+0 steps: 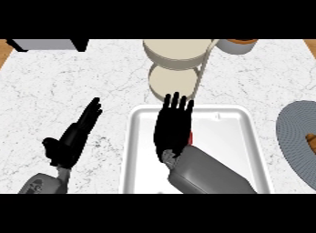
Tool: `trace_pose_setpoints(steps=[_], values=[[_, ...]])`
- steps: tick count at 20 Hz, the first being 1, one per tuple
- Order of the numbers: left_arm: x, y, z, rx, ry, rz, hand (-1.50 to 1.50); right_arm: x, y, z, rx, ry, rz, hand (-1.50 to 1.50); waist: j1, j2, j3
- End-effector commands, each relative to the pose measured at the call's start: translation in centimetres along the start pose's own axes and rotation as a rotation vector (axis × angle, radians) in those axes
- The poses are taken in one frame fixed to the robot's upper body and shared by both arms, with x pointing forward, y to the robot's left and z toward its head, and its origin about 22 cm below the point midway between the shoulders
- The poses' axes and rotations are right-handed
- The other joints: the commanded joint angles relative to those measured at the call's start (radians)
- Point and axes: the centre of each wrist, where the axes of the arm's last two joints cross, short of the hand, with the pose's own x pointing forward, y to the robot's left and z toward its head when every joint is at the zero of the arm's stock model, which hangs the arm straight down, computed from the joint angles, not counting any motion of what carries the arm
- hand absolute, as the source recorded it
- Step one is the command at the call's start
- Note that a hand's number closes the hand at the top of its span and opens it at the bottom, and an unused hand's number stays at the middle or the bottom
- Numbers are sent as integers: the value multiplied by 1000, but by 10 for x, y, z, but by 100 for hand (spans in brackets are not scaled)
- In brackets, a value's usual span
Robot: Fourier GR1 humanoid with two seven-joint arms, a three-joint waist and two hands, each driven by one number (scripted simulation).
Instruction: Pick the bell pepper from the tray and place it in the tiered basket
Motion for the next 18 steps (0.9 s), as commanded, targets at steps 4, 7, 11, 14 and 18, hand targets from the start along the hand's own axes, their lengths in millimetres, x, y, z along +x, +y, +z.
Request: trace_pose_setpoints(steps=[4, 7, 11, 14, 18], values=[[0, 13, -7, 0, -2, 0, 0, -4, 8, 3, 25, 240, 19, -150, -2, 5, 0], [0, -10, -10, -14, -20, -5, 0, -5, 15, 0, 30, 250, 15, -150, 12, 7, 0], [13, -9, -15, -4, -11, -3, 0, -20, 18, -12, 55, 239, 28, -150, 5, 5, 1], [10, -8, -9, -17, -15, -4, 0, -20, 33, 2, 48, 228, -2, -150, 9, 6, 1], [15, -12, -8, -12, -12, 0, 0, -27, 32, 1, 23, 191, -52, 150, 8, 6, 1]])
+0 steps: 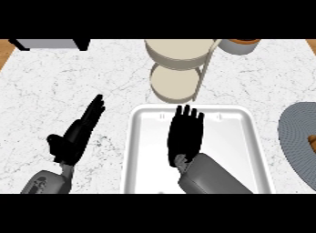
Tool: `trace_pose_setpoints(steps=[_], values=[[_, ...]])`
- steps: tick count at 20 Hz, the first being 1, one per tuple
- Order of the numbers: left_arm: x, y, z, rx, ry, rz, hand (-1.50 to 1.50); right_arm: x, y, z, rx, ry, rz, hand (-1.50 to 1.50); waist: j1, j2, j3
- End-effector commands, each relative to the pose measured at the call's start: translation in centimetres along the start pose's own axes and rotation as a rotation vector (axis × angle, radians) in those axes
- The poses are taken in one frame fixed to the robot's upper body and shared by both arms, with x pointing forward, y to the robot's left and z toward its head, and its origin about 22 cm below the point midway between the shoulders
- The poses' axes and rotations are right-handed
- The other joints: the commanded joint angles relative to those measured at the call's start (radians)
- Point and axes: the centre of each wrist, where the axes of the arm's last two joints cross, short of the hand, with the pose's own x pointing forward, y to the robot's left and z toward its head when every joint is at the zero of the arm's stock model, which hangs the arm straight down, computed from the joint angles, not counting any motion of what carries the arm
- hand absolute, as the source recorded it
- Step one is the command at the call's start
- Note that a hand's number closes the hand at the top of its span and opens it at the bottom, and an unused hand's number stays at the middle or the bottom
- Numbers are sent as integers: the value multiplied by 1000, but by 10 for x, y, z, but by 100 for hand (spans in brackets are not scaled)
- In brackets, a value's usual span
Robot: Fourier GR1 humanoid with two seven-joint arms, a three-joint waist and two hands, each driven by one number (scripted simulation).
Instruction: Pick the bell pepper from the tray and place it in the tiered basket
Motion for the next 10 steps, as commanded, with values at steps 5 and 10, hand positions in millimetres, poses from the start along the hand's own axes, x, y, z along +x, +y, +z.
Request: trace_pose_setpoints(steps=[5, 10], values=[[-5, 13, 13, -12, 2, -4, 0, 13, 5, 3, -104, 18, -41, 150, 8, 5, 1], [7, 24, -2, -14, -14, 6, 0, 9, 15, -4, -130, -6, -41, 150, 5, 5, 1]])
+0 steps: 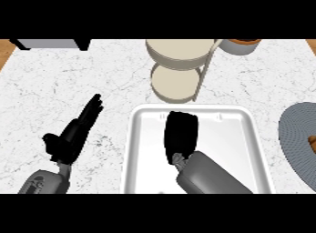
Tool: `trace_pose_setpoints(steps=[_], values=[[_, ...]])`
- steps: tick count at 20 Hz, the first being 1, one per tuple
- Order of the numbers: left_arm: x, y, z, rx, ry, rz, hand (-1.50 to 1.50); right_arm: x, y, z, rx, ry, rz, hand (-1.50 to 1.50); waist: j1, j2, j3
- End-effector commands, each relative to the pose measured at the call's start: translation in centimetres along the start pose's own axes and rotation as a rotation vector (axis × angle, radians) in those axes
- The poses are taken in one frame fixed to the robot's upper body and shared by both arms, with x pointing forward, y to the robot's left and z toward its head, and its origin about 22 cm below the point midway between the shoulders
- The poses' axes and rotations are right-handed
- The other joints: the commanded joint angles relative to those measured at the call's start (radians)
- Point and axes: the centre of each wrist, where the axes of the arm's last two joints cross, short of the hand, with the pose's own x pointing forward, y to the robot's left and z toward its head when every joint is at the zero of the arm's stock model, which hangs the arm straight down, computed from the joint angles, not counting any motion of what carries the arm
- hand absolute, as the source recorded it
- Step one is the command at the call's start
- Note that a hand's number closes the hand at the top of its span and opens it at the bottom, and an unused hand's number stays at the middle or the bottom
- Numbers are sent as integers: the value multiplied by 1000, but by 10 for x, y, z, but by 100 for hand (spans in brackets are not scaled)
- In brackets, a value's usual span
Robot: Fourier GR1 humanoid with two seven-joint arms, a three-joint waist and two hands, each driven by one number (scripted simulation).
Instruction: Pick the bell pepper from the tray and place it in the tiered basket
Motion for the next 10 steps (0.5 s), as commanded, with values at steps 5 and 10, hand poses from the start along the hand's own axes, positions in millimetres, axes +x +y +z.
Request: trace_pose_setpoints(steps=[5, 10], values=[[-5, -13, -25, -13, 1, 15, 0, 20, -14, 25, -97, 57, -13, 150, -7, 7, 2], [-8, 14, 4, 74, 23, 1, 0, -30, 11, 0, 13, 518, -166, 150, -90, -19, 2]])
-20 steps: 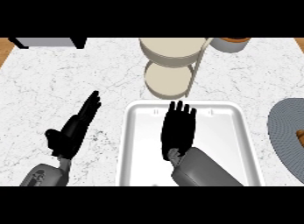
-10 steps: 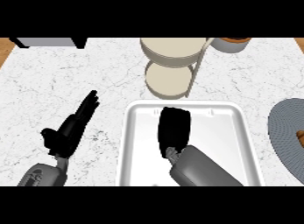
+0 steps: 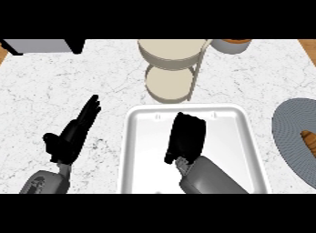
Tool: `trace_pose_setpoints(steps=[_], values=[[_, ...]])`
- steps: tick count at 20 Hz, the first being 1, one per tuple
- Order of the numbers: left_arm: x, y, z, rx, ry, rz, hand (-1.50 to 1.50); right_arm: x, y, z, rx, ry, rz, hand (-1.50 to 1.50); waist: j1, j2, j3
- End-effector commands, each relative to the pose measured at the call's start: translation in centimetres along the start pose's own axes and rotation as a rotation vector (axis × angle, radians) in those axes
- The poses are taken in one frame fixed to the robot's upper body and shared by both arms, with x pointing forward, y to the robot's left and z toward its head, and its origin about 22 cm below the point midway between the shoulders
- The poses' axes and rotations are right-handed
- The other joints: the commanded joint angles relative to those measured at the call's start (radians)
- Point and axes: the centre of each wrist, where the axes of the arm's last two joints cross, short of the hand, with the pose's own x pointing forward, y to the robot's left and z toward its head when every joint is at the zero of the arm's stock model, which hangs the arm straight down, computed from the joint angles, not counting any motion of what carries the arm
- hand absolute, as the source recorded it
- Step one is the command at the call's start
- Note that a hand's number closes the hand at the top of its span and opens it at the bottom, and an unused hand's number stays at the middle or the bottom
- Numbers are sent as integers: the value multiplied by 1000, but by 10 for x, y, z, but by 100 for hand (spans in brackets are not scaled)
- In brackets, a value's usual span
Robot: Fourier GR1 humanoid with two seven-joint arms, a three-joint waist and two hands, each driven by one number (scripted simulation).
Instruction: Pick the bell pepper from the tray and place it in the tiered basket
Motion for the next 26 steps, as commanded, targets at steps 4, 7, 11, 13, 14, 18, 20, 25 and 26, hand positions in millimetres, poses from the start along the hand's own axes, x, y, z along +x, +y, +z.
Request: trace_pose_setpoints(steps=[4, 7, 11, 13, 14, 18, 20, 25, 26], values=[[-15, 25, 20, 107, 57, -4, 0, -58, 12, -18, 43, 604, -190, 150, -113, -34, -2], [-13, 28, 18, 103, 55, 8, 0, -64, -31, -14, -110, 596, -420, 150, -110, -35, -2], [-10, 25, 18, 89, 48, 2, 0, -63, -87, 5, -331, 514, -607, 150, -67, -32, -2], [-6, 17, 13, 59, 32, 4, 0, -65, -107, 14, -431, 503, -617, 150, -58, -26, -3], [-6, 14, 14, 48, 26, 7, 0, -68, -107, 17, -453, 514, -590, 150, -41, -17, -3], [-3, 9, 7, 23, 21, 1, 0, -74, -138, 34, -529, 501, -598, 150, -17, -9, -4], [4, -7, 3, -28, -6, -4, 0, -70, -146, 32, -547, 499, -583, 150, 7, -2, -3], [-1, -14, 2, -40, -2, -4, 0, -71, -194, 18, -608, 544, -643, 150, 40, 7, -4], [1, -7, 0, -62, -20, -12, 0, -63, -195, 9, -611, 537, -647, 150, 61, 14, -5]])
